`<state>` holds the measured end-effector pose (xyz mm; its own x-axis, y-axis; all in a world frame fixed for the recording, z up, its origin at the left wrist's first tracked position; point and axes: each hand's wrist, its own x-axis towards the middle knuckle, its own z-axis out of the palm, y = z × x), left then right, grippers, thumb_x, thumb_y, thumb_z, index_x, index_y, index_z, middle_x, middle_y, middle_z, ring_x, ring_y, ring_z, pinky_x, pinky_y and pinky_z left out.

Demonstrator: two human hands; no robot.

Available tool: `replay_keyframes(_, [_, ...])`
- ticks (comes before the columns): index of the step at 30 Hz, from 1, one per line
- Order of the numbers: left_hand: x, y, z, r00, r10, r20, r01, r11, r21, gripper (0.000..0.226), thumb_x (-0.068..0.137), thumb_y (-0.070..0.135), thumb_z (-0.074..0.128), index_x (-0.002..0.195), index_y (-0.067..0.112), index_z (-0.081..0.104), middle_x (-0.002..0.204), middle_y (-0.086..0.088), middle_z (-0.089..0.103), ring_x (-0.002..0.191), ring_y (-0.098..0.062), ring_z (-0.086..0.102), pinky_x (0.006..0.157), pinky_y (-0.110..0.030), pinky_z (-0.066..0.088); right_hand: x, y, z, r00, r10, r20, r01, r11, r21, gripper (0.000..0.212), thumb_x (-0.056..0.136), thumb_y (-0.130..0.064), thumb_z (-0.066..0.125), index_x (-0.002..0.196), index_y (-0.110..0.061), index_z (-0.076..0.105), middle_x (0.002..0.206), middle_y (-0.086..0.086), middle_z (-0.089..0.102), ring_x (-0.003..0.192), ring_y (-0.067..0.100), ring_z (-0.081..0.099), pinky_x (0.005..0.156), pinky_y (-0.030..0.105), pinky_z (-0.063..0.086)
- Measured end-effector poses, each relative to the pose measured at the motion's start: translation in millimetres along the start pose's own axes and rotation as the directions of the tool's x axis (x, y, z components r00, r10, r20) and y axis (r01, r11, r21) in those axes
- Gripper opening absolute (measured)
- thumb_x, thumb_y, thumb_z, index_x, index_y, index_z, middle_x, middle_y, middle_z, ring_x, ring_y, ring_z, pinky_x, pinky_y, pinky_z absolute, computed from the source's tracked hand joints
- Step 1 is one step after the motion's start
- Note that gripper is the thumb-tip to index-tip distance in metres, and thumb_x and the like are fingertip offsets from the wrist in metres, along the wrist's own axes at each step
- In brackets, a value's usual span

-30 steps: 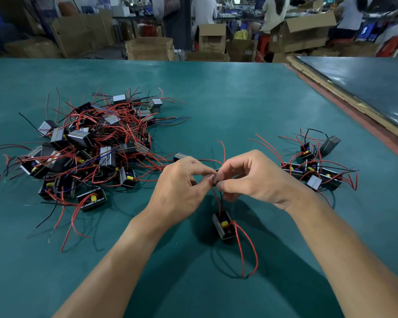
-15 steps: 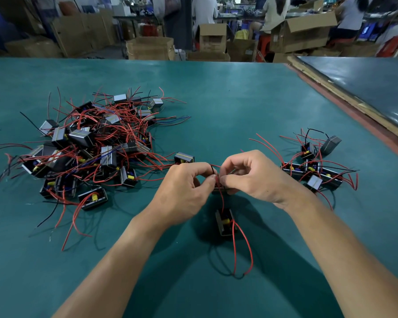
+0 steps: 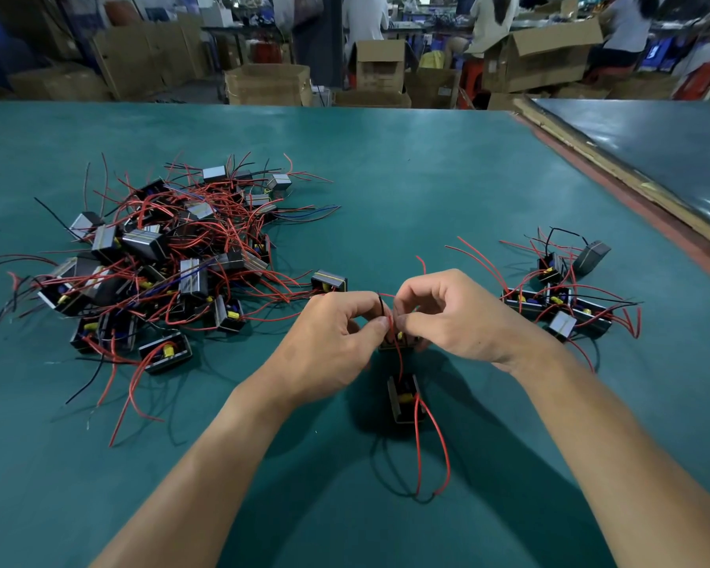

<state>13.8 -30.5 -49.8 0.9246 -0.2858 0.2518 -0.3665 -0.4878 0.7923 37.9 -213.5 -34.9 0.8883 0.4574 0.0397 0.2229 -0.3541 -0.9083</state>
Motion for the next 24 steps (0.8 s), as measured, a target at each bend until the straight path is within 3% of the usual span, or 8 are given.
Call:
replay_keyframes(6, [-1.6, -1.9, -0.7, 1.0, -0.005, 0.017, 0.006, 1.0, -0.03, 0.017, 0.089, 0.021, 0.054, 0.076, 0.018, 0.065, 0.055, -0.01, 0.06, 0.046, -0.021, 0.055, 0.045, -0.026, 0.038, 0.3, 2.5, -0.5, 1.0, -0.01, -0.001, 0.01, 1.0, -0.009, 0.018, 0.086, -0.003, 0.062, 0.072, -0.013, 0.066, 0.066, -0.005, 0.066, 0.066, 0.015, 0.056, 0.068, 0.035, 0.047])
replay_keyframes(9, [-0.4, -2.3, 0.1, 1.0, -0.025, 0.018, 0.026, 0.998, -0.052, 0.018, 0.086, 0.027, 0.051, 0.076, 0.019, 0.064, 0.061, -0.011, 0.063, 0.051, -0.025, 0.061, 0.05, -0.035, 0.049, 0.6, 3.3, -1.0, 1.0, -0.016, -0.015, 0.016, 1.0, -0.016, 0.017, 0.088, -0.001, 0.063, 0.074, -0.011, 0.067, 0.069, -0.003, 0.068, 0.068, 0.012, 0.056, 0.07, 0.032, 0.045])
replay_keyframes(13, [-0.6, -2.5, 0.4, 0.999, -0.049, 0.008, 0.049, 0.997, -0.067, 0.017, 0.085, 0.028, 0.051, 0.076, 0.02, 0.063, 0.061, -0.011, 0.063, 0.053, -0.03, 0.062, 0.052, -0.042, 0.051, 1.1, 3.5, -0.6, 0.999, -0.019, -0.039, 0.019, 1.0, -0.02, 0.014, 0.089, -0.002, 0.065, 0.077, -0.009, 0.067, 0.07, 0.0, 0.068, 0.069, 0.013, 0.056, 0.07, 0.032, 0.045])
replay_keyframes(16, [0.6, -3.2, -0.2, 0.998, -0.069, -0.001, 0.069, 0.996, -0.062, 0.017, 0.09, 0.024, 0.054, 0.077, 0.018, 0.064, 0.065, -0.012, 0.065, 0.052, -0.029, 0.062, 0.054, -0.039, 0.052, 1.3, 2.3, -0.9, 0.998, -0.031, -0.051, 0.031, 1.0, 0.0, 0.012, 0.089, -0.004, 0.066, 0.077, -0.009, 0.068, 0.073, 0.011, 0.069, 0.069, 0.014, 0.057, 0.07, 0.033, 0.046])
replay_keyframes(18, [1.3, -3.9, -0.2, 0.997, -0.067, -0.034, 0.066, 0.997, -0.028, 0.02, 0.094, 0.017, 0.055, 0.077, 0.015, 0.064, 0.055, 0.0, 0.06, 0.046, -0.021, 0.058, 0.05, -0.03, 0.047, 0.8, 1.3, 0.3, 0.997, -0.045, -0.058, 0.046, 0.999, 0.021, 0.013, 0.087, -0.008, 0.068, 0.075, -0.012, 0.068, 0.068, 0.007, 0.066, 0.065, 0.012, 0.055, 0.067, 0.029, 0.045])
replay_keyframes(21, [1.9, -2.5, 0.1, 0.996, -0.034, -0.088, 0.04, 0.998, 0.058, 0.018, 0.094, 0.015, 0.056, 0.078, 0.018, 0.064, 0.059, 0.001, 0.062, 0.049, -0.026, 0.055, 0.048, -0.028, 0.043, -0.1, -1.1, 1.4, 0.995, -0.053, -0.079, 0.054, 0.998, 0.018, 0.014, 0.082, -0.011, 0.07, 0.07, -0.015, 0.067, 0.058, -0.004, 0.057, 0.057, 0.011, 0.049, 0.057, 0.021, 0.04])
replay_keyframes(24, [1.1, -1.4, 0.3, 0.995, -0.03, -0.095, 0.034, 0.999, 0.042, 0.015, 0.093, 0.014, 0.057, 0.082, 0.022, 0.064, 0.065, 0.005, 0.068, 0.052, -0.027, 0.056, 0.049, -0.031, 0.045, -2.4, -4.3, 0.8, 1.0, -0.008, -0.006, 0.009, 0.995, 0.096, 0.019, 0.09, 0.0, 0.065, 0.074, -0.01, 0.067, 0.061, -0.004, 0.065, 0.056, 0.015, 0.061, 0.059, 0.025, 0.052])
